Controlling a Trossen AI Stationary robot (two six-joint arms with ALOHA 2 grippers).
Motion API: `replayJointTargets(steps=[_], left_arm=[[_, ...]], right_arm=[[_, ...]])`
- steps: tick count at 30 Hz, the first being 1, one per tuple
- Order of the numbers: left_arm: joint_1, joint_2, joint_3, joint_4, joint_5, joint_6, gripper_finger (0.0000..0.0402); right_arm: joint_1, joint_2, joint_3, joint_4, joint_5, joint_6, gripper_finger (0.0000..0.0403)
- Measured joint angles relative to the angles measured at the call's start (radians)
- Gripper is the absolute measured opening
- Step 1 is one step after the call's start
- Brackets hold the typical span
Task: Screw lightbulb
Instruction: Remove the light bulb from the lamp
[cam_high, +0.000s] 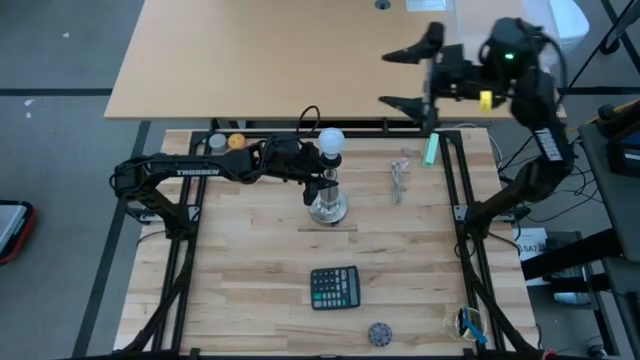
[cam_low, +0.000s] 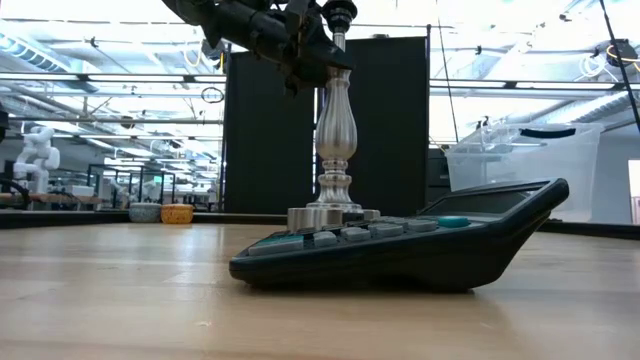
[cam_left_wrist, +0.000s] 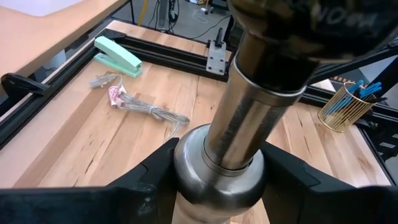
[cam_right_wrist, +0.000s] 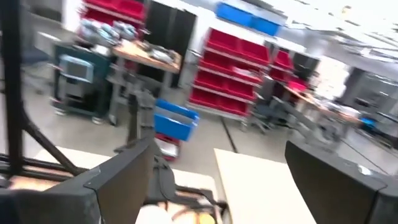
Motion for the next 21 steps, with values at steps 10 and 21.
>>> replayJointTargets(steps=[10,21], left_arm=[[0.002,0.000,0.000,0.000,-0.003,0.005,0.0175],[0.002,0.000,0.000,0.001,-0.007,0.006,0.0175]], right_arm=[[0.213,-0.063,0.057,-0.307,0.436,0.069,0.0357],[0.353,0.053,0.055,-0.437,0.564,0.287,0.0357]])
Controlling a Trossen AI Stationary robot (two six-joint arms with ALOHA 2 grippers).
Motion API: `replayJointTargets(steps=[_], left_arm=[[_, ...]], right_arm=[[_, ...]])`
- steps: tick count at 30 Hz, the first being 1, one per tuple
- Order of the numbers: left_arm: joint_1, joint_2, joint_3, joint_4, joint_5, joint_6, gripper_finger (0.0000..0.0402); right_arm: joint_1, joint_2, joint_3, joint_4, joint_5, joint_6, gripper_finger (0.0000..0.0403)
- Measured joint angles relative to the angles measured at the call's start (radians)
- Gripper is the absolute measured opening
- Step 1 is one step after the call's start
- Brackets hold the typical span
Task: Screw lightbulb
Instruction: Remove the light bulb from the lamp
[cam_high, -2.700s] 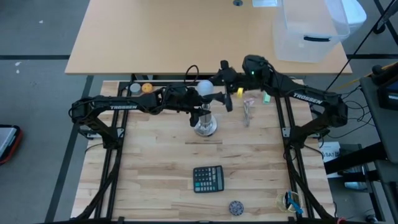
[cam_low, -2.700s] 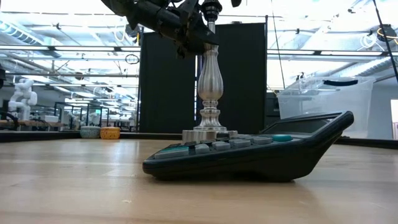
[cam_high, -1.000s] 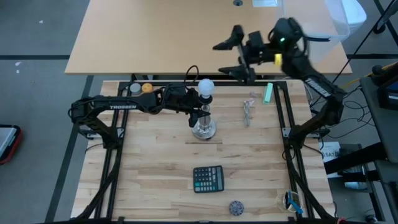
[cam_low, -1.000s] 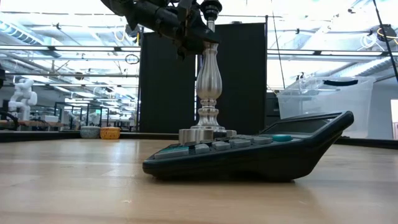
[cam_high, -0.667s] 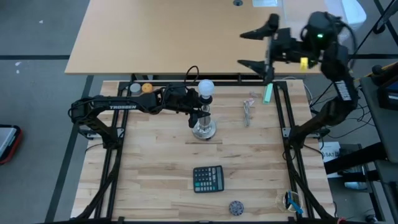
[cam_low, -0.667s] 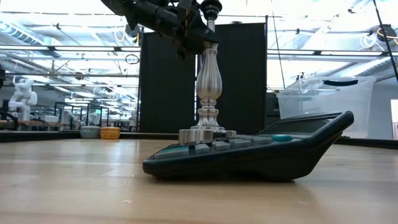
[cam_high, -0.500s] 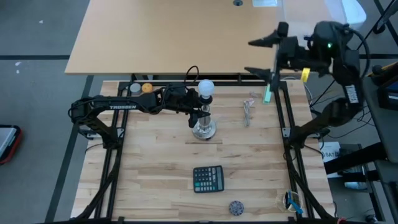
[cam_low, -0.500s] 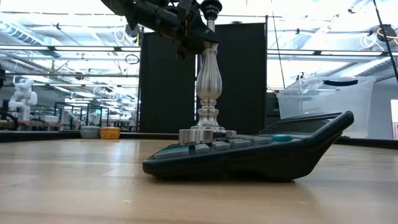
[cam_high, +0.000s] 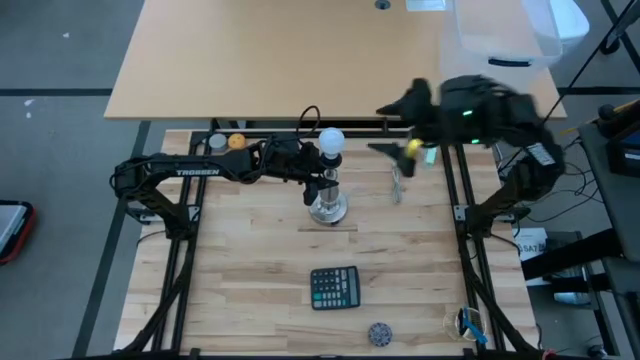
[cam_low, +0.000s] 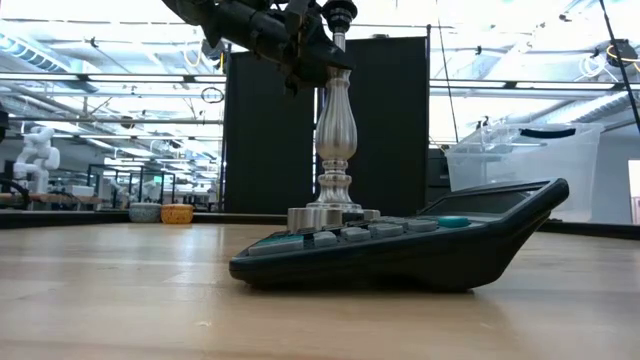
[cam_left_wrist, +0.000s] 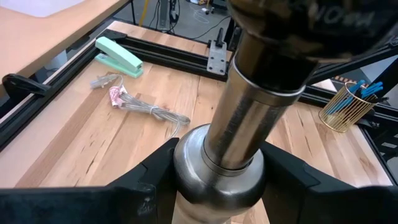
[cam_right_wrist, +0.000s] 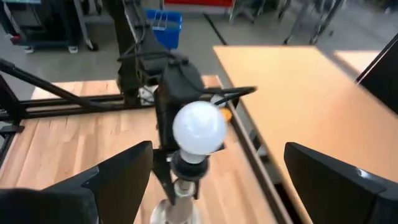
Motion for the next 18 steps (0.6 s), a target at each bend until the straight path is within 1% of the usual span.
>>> replayJointTargets(steps=[2,5,7,12,18], left_arm=[[0.000,0.000,0.000,0.000,-0.005,-0.001,0.0175],[0.000,0.000,0.000,0.000,-0.012,-0.001,0.0175],[0.000,0.000,0.000,0.000,-0.016,-0.002,0.0175],[0.000,0.000,0.000,0.000,-0.020,-0.002,0.0175],[0.000,0.000,0.000,-0.001,-0.024,-0.002,0.0175]], right_arm=[[0.007,0.038,0.000,0.004,0.023,0.035,0.0357],[0.018,0.096,0.000,0.008,0.099,0.073,0.0357],[0.025,0.131,-0.001,0.025,0.132,0.094,0.0357],[0.043,0.182,-0.001,0.120,0.122,0.131,0.0357],[0.052,0.220,-0.001,0.124,0.131,0.217,0.0357]])
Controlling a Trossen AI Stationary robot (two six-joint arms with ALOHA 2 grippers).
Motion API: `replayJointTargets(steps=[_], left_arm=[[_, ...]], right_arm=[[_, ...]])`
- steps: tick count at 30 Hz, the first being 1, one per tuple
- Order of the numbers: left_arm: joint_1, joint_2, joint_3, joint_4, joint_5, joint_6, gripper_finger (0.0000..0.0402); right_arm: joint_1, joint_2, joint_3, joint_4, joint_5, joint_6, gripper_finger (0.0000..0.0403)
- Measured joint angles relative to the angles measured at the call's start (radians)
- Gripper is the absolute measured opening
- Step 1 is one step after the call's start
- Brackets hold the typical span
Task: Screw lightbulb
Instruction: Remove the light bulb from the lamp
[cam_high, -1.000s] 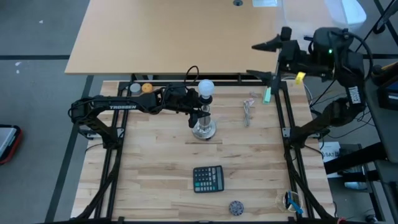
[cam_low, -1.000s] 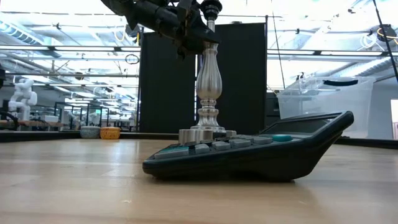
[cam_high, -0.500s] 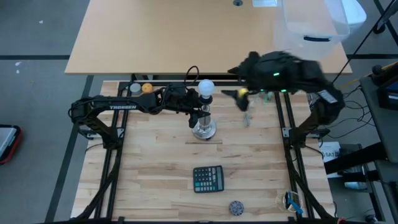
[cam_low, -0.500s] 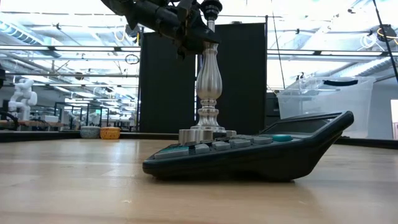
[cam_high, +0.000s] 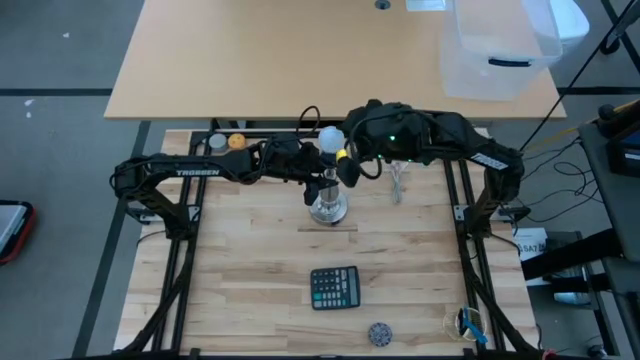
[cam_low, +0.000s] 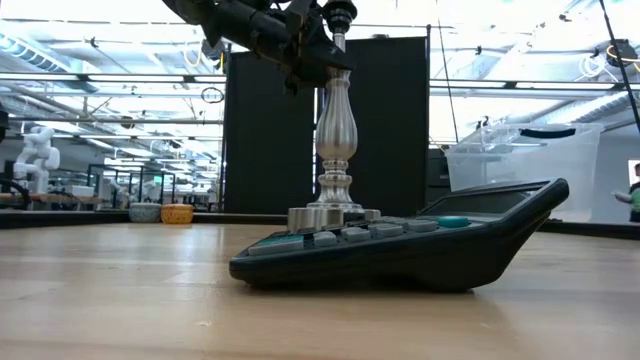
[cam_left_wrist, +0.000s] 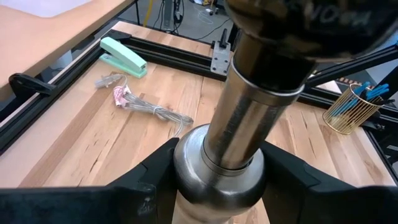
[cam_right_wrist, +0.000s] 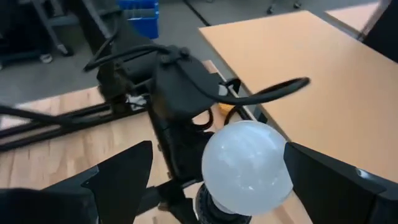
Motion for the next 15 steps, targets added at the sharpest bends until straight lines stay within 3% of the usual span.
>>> replayJointTargets(steps=[7,15], left_arm=[[0.000,0.000,0.000,0.000,-0.003,0.001,0.0175],[0.000,0.000,0.000,-0.001,-0.003,0.001,0.0175]], right_arm=[[0.000,0.043,0.001,-0.001,0.147,0.125,0.0357],[0.006,0.086,-0.001,-0.003,0.202,0.155,0.0357]])
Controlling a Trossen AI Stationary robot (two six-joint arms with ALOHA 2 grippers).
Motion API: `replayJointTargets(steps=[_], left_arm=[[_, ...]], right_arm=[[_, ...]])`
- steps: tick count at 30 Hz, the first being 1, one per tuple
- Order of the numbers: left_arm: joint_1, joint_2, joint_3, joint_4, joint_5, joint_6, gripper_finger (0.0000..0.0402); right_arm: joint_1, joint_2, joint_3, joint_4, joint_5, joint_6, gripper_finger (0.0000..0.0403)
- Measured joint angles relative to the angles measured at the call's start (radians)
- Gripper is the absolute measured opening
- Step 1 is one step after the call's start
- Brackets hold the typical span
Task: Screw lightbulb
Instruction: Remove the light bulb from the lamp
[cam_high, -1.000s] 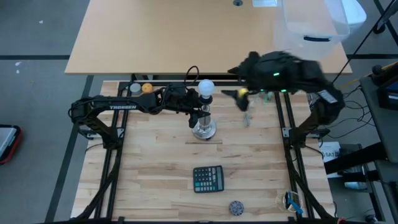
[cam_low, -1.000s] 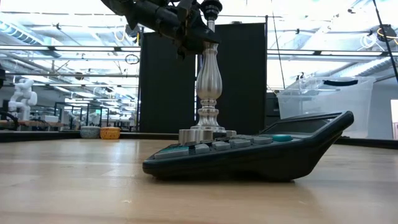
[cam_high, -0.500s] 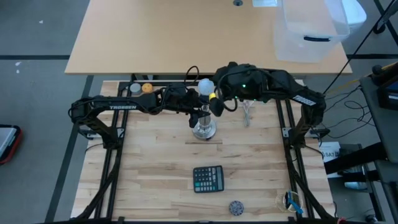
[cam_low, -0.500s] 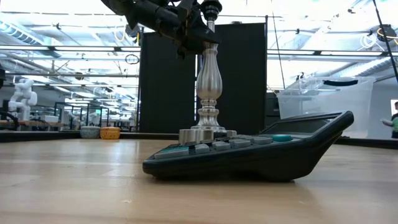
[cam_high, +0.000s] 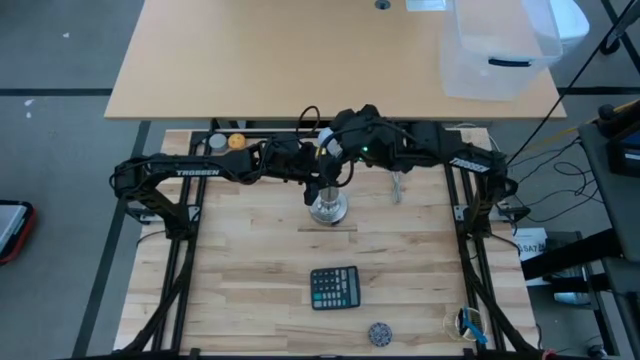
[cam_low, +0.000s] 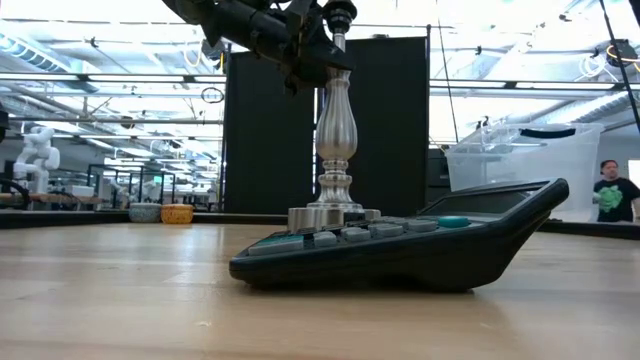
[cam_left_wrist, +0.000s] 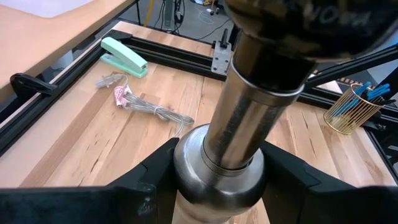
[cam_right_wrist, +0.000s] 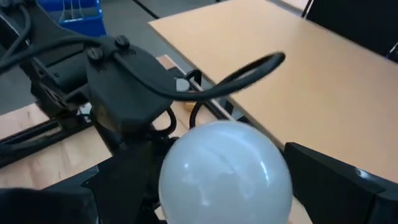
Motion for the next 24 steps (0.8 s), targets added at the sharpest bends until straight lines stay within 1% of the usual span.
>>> replayJointTargets(steps=[3,5,11,14,24], left_arm=[[0.000,0.000,0.000,0.000,0.000,0.000,0.0175],[0.000,0.000,0.000,0.000,0.000,0.000,0.0175],[0.000,0.000,0.000,0.001,0.000,-0.002,0.0175],[0.000,0.000,0.000,0.001,0.000,-0.002,0.0175],[-0.002,0.000,-0.001,-0.004,-0.008,-0.005,0.0175]], right_arm=[[0.001,0.000,0.000,0.007,0.005,-0.027,0.0349],[0.001,0.000,0.000,0.008,0.004,-0.042,0.0333],[0.001,-0.004,0.000,0.009,-0.017,-0.105,0.0252],[-0.001,-0.004,0.001,0.009,-0.046,-0.152,0.0248],[-0.033,-0.009,0.004,-0.002,-0.234,-0.357,0.0250]])
